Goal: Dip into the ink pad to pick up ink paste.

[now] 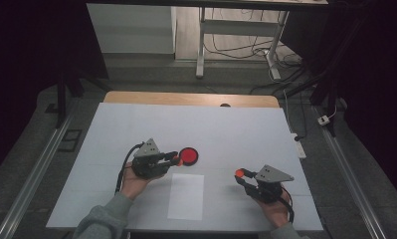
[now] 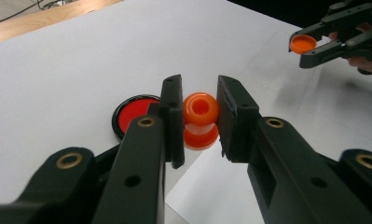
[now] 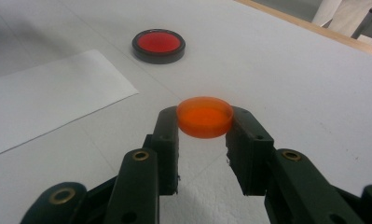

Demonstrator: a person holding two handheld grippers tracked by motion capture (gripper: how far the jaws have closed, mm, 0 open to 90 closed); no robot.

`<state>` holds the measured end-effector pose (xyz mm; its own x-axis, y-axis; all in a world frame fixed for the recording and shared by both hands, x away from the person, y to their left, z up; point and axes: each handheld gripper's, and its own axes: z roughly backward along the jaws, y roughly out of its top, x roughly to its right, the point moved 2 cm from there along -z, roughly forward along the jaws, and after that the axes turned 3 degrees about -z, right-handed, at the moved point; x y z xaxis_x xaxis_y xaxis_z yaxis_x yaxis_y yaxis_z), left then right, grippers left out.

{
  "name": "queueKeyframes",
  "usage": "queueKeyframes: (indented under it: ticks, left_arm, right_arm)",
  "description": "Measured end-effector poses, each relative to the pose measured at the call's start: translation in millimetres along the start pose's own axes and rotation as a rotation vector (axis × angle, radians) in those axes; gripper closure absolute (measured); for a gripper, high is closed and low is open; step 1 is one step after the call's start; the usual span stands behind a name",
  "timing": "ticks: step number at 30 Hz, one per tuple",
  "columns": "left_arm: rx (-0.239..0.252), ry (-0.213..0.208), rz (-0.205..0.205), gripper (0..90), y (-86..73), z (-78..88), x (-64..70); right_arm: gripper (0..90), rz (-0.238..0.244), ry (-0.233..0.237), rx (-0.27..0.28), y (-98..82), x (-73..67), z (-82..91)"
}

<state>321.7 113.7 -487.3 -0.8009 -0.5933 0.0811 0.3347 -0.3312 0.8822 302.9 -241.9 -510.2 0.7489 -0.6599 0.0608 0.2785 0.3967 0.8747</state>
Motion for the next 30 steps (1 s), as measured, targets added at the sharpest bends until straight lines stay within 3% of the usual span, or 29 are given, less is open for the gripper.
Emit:
queueKeyframes:
  ticks: [10, 23, 30]
  left_arm:
    - [-0.029, 0.009, -0.001, 72.7, 0.3, -12.5, -10.7]
    - [-0.063, 0.007, 0.005, 72.7, 3.9, -41.2, -25.0]
    - [-0.057, 0.022, 0.021, 72.7, 7.0, -56.2, -30.7]
  right_arm:
    - [64.4, -0.002, -0.007, -0.002, 0.0, 0.7, -0.4]
    - [64.4, -0.003, -0.012, -0.007, -0.4, 1.7, 0.1]
    - [64.4, -0.002, -0.019, -0.001, 0.5, 1.4, 1.5]
